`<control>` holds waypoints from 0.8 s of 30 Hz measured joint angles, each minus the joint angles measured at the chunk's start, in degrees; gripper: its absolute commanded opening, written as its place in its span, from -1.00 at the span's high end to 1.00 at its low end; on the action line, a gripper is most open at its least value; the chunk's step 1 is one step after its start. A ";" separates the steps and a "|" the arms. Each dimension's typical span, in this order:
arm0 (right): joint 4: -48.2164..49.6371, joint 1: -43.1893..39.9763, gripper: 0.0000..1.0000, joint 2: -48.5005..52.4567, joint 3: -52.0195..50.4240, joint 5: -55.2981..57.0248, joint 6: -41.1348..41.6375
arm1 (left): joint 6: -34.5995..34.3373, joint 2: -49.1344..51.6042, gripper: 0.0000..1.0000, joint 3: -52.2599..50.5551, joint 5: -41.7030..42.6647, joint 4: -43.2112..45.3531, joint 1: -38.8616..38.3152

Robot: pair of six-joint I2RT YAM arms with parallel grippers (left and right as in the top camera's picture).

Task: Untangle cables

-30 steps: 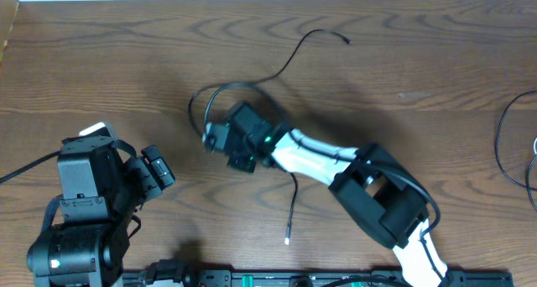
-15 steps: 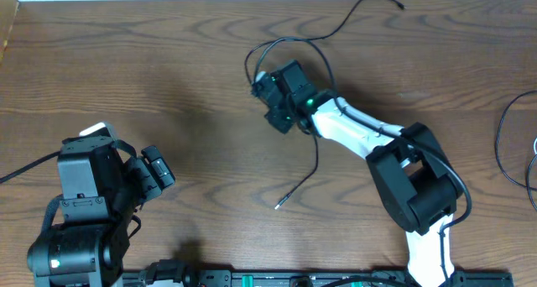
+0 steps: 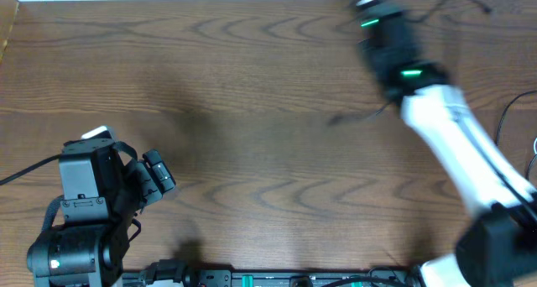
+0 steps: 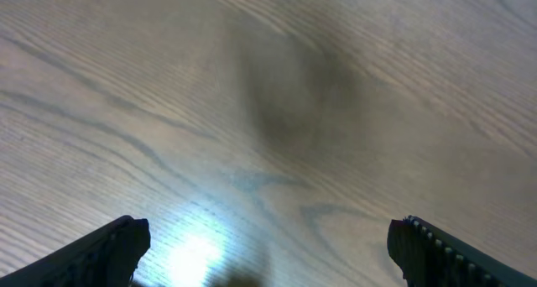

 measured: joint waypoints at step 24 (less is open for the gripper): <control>-8.00 -54.69 -0.98 -5.53 0.46 -31.06 20.15 | 0.00 0.02 -0.92 0.02 0.31 -0.20 -0.02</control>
